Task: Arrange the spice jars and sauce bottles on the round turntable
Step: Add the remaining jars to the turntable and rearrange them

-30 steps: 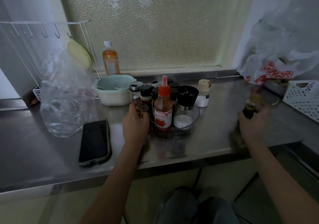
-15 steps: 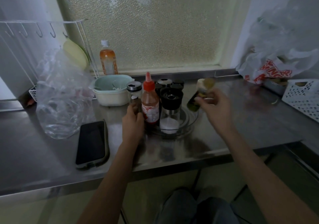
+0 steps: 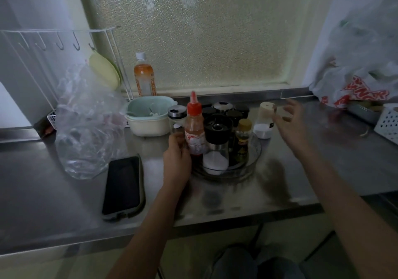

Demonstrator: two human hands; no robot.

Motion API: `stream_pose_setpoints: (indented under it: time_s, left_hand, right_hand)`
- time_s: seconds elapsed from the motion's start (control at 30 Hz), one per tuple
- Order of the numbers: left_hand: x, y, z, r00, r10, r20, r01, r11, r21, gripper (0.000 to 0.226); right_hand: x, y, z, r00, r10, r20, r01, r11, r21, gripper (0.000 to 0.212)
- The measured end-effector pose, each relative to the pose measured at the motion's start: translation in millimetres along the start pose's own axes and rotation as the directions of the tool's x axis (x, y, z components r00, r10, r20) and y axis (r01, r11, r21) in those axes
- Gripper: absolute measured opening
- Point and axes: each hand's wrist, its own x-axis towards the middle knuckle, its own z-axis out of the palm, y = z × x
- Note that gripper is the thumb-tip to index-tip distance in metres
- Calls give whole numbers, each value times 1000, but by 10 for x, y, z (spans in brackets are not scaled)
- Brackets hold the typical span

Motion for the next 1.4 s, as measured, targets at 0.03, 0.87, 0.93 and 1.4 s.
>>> stream_pose_setpoints:
  time_s: [0.03,0.87,0.93,1.4]
  left_hand:
    - [-1,16,6,999,3,39,-3,1000,9,25]
    - [652,-300,33,981,-138,-135,153,982,109,48]
    - [667,-297,27,978,-163,-131,174,982,72,52]
    - [755,-294,56,983,-134,-127,144,987,73,36]
  right_hand:
    - [85,-5,32,999,2,47,0,999,-34,62]
    - [-1080,-574,-106,947,-210,-244,243,963,113,43]
    - [-1183,-643,-55,951,-242,-192,273,950,151,43]
    - [-1216,-293,473,938,-334,95,345,925,-160,54]
